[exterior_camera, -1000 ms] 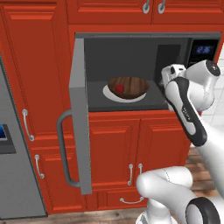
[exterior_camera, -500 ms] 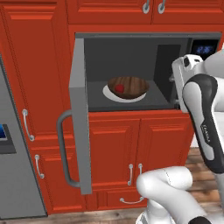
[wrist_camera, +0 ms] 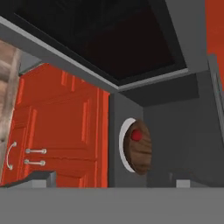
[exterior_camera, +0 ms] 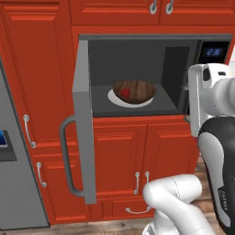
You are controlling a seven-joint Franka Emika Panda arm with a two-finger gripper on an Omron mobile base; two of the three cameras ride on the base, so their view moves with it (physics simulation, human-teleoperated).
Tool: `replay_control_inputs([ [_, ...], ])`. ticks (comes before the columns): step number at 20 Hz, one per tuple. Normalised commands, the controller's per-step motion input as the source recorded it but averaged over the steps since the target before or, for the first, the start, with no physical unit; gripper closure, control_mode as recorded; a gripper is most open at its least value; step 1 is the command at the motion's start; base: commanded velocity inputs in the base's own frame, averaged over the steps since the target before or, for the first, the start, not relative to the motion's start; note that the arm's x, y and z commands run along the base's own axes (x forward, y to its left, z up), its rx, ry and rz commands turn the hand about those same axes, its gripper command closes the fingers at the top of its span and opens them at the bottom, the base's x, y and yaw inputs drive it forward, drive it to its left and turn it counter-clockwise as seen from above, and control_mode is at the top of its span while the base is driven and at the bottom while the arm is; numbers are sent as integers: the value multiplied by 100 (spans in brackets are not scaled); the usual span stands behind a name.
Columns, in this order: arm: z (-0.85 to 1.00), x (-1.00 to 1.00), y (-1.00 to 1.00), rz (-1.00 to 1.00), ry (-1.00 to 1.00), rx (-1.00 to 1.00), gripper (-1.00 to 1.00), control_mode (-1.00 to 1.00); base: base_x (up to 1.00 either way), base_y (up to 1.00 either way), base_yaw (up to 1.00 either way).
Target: Pick the tomato from the sink and place it in the bowl. Then pick the bowl and place it in the microwave. Then close the microwave door and press the start button.
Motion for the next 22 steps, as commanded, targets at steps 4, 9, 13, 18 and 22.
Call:
replay_control_inputs([
  [4, 62, -100, 3, -10, -18, 0, -100, -100, 0, 0, 0],
  [9, 54, -71, 46, -17, -1, -6, -100, -100, 0, 0, 0],
  [13, 40, -50, 44, -21, 1, -8, -100, -100, 0, 0, 0],
  [18, 5, -50, 6, -23, 0, -1, -100, -100, 0, 0, 0],
  [22, 0, -49, 10, -18, -4, 0, -100, -100, 0, 0, 0],
])
